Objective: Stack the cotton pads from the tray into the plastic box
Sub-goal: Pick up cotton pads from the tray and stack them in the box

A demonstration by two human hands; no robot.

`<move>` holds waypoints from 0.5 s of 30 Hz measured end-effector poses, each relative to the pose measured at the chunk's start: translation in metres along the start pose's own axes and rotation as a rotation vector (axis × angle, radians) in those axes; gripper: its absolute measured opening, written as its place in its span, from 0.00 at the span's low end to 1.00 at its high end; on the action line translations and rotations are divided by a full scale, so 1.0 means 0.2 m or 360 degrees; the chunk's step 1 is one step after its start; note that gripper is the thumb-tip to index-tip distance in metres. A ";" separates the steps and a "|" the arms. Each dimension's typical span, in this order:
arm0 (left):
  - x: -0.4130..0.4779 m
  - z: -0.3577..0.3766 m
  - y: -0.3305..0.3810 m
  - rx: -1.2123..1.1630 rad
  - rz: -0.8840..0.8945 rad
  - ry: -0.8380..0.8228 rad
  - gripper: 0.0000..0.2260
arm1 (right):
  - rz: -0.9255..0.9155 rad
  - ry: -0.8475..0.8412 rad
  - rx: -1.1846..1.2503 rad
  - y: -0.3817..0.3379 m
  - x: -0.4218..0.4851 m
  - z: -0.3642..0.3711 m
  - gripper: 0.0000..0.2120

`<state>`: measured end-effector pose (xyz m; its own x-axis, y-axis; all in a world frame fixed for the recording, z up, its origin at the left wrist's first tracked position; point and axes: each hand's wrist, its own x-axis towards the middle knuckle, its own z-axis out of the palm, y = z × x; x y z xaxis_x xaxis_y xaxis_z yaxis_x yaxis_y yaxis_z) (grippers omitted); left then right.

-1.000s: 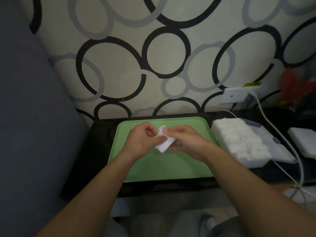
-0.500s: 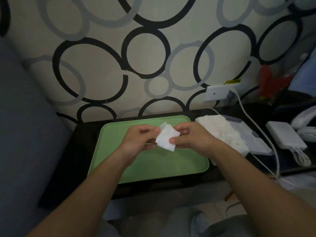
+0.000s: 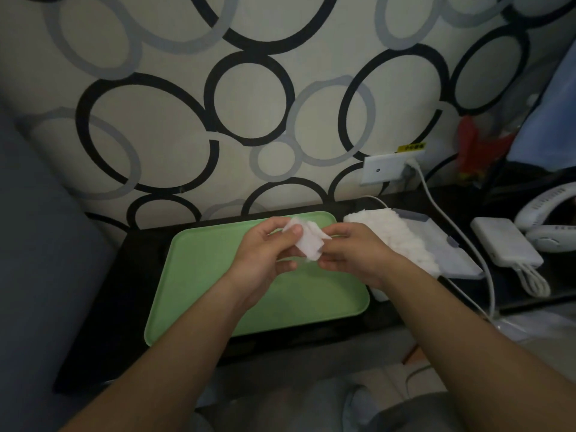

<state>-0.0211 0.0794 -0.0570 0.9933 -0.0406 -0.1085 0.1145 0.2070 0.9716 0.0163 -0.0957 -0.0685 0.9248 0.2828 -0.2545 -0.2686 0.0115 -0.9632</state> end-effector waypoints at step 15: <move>0.02 0.08 -0.06 0.0349 0.0159 0.0255 0.05 | -0.0141 0.0004 0.0182 -0.01 -0.03 -0.02 0.05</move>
<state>-0.0189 0.0612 -0.0660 0.9915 0.1281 -0.0247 0.0268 -0.0148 0.9995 0.0127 -0.1017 -0.0654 0.9469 0.2732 -0.1694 -0.2148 0.1456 -0.9657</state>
